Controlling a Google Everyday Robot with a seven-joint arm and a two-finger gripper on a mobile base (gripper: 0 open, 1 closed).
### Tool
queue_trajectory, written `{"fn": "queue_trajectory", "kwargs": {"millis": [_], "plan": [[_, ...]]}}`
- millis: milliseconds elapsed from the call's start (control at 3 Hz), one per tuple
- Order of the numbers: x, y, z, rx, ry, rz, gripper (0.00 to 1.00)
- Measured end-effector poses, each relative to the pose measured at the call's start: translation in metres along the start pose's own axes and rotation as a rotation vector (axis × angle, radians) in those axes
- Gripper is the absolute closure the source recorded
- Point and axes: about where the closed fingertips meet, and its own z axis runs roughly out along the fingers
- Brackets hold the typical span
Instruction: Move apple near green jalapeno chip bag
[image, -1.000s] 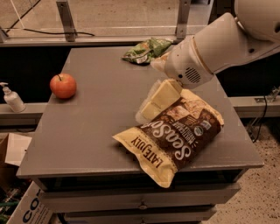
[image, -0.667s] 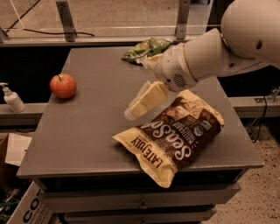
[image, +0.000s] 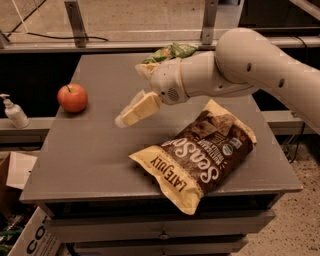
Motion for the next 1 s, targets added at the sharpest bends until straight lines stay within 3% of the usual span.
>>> {"fn": "queue_trajectory", "kwargs": {"millis": [1000], "plan": [[-0.024,-0.003,0.110,-0.100,-0.213,0.002,0.00]]}}
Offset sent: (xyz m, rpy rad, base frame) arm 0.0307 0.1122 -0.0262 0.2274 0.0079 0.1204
